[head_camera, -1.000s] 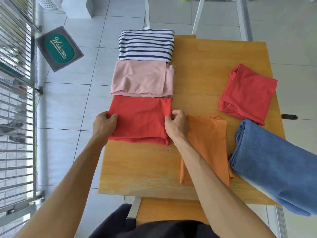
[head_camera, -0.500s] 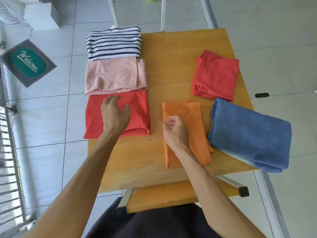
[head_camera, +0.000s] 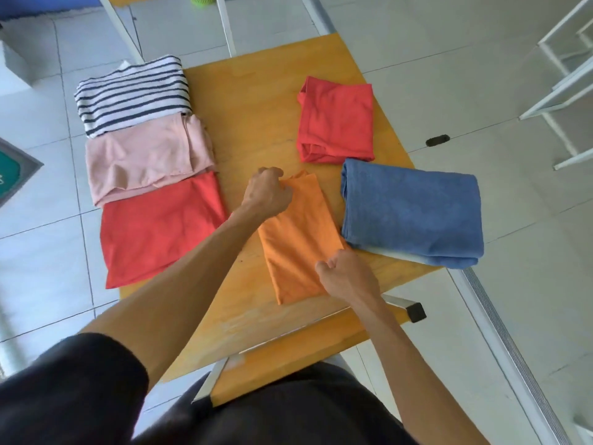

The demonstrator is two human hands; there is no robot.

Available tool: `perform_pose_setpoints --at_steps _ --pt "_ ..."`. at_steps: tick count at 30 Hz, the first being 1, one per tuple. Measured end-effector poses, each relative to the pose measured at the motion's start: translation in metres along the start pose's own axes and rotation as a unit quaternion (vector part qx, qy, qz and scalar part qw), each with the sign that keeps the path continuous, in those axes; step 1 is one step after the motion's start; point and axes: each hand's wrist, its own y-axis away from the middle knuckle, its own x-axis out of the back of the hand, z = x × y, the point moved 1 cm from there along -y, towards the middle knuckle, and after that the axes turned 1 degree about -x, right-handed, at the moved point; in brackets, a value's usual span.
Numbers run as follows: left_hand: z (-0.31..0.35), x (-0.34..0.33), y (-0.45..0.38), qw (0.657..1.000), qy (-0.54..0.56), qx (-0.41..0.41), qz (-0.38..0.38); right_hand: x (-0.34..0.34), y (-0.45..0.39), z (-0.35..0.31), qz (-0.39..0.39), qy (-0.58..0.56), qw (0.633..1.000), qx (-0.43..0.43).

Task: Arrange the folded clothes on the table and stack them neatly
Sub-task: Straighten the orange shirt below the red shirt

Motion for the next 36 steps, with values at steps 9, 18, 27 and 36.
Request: perform_pose_setpoints --at_steps 9,18,27,36 --pt "-0.007 -0.028 -0.019 0.983 -0.170 0.001 -0.073 -0.011 0.001 0.019 -0.083 0.087 0.990 -0.074" --pt "-0.069 -0.028 0.023 0.988 -0.059 0.083 -0.114 -0.017 -0.016 0.011 0.036 -0.093 0.992 -0.082" --pt "-0.069 0.002 0.088 0.991 0.089 0.088 -0.050 -0.029 -0.016 -0.004 0.083 -0.332 0.938 -0.062" --pt "-0.147 0.040 0.174 0.952 0.210 0.167 0.149 -0.040 -0.001 -0.044 0.006 -0.360 0.932 0.049"
